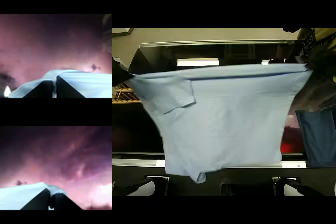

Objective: Fold the clothes and pants, and hang the long-sleeved shirts on hangers.

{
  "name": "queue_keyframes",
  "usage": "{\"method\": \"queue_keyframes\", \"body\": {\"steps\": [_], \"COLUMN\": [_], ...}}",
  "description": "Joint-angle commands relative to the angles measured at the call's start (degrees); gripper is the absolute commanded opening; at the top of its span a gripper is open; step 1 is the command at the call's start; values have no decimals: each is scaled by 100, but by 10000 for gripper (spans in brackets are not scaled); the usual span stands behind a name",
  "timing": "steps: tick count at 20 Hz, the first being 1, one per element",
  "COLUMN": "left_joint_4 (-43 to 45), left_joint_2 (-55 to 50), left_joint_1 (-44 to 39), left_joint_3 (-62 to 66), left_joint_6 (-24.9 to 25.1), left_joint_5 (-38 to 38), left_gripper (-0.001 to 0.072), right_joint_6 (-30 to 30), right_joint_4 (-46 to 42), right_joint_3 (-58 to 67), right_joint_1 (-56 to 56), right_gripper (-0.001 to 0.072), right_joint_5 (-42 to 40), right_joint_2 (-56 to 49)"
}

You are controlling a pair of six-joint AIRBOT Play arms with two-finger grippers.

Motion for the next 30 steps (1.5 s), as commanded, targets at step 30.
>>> {"method": "queue_keyframes", "body": {"steps": [30], "left_joint_4": [260], "left_joint_2": [-3783], "left_joint_1": [-719], "left_joint_3": [1058], "left_joint_6": [295], "left_joint_5": [-1329], "left_gripper": [23], "right_joint_6": [-321], "right_joint_4": [-284], "right_joint_3": [-15], "right_joint_1": [-2], "right_gripper": [33], "right_joint_5": [483], "right_joint_2": [-3403]}}
